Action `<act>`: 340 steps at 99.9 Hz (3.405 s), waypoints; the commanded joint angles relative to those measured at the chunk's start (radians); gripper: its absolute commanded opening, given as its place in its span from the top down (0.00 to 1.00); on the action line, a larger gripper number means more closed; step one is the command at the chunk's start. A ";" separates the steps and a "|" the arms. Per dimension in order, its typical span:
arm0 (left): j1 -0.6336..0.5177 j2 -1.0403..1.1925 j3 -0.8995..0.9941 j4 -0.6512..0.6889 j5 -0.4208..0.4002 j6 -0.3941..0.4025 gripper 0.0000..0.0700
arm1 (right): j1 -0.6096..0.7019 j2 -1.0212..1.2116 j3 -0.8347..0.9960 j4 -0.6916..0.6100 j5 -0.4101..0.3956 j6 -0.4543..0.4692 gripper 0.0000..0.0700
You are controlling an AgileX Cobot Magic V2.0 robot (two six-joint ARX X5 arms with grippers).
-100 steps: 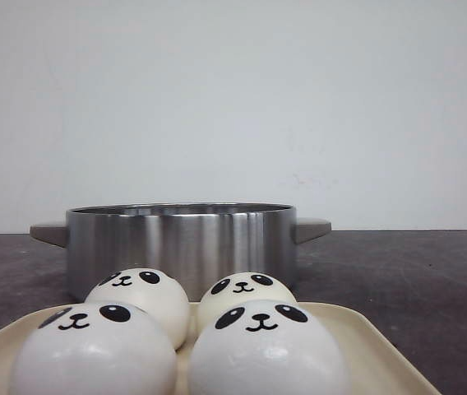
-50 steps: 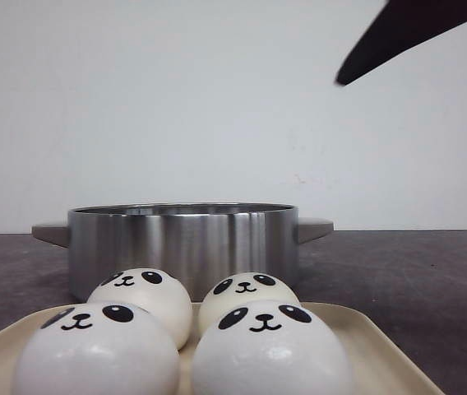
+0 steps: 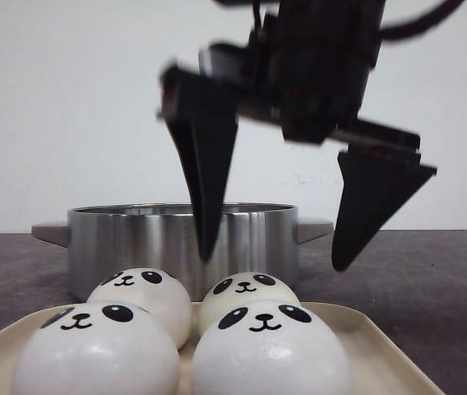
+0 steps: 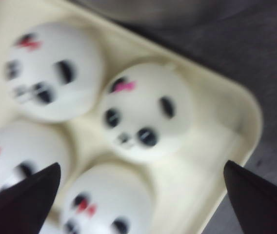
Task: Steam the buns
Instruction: 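Lower the open right gripper over the panda bun farthest from the robot, then close the right gripper on the bun and lift it toward the pot, then lower the bun into the steamer pot and open the right gripper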
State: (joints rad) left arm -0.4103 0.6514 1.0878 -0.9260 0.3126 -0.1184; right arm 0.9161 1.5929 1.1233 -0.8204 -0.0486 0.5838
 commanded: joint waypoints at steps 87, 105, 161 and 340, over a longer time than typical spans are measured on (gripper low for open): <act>-0.004 0.002 0.014 0.005 -0.006 0.014 0.10 | -0.060 0.146 0.018 0.103 -0.089 0.000 0.16; -0.004 0.002 0.014 0.004 -0.007 0.021 0.10 | -0.059 0.179 0.018 0.101 -0.093 0.000 0.23; -0.004 0.002 0.014 -0.001 -0.007 0.024 0.10 | -0.027 0.026 0.042 0.115 -0.084 -0.014 0.99; -0.004 0.003 0.014 -0.002 -0.010 0.030 0.10 | -0.299 0.574 0.667 0.124 0.029 -0.188 0.96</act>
State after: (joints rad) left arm -0.4103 0.6514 1.0878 -0.9386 0.3054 -0.0963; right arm 0.6140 2.1487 1.7649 -0.7132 -0.0242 0.3691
